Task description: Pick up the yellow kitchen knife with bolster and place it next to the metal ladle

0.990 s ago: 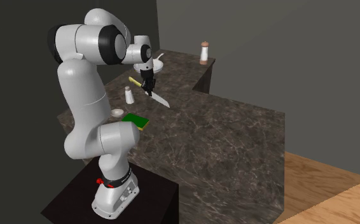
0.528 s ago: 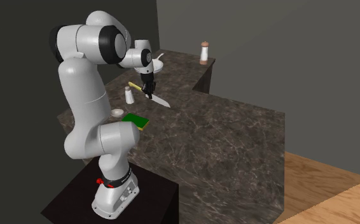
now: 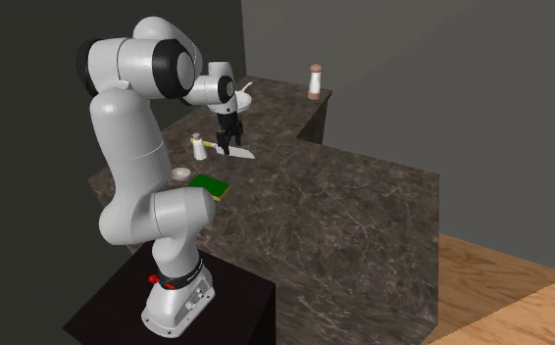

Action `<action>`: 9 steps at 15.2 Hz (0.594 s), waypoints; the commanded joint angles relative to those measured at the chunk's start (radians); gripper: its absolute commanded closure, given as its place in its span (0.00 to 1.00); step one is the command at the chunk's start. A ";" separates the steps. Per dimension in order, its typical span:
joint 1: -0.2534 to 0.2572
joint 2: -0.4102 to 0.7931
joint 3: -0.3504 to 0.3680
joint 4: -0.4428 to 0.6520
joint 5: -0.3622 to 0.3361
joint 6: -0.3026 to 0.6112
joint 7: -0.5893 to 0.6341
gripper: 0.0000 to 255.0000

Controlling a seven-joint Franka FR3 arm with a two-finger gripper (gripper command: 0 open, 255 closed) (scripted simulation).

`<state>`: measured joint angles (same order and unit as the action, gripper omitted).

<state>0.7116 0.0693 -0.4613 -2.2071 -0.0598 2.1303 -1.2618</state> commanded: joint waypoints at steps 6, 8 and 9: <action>0.008 -0.047 0.004 0.084 -0.017 -0.128 0.015 0.00; 0.008 -0.047 0.004 0.084 -0.017 -0.128 0.015 0.00; 0.008 -0.047 0.004 0.084 -0.017 -0.128 0.015 0.00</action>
<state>0.7195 0.0220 -0.4572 -2.1271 -0.0773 2.0069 -1.2468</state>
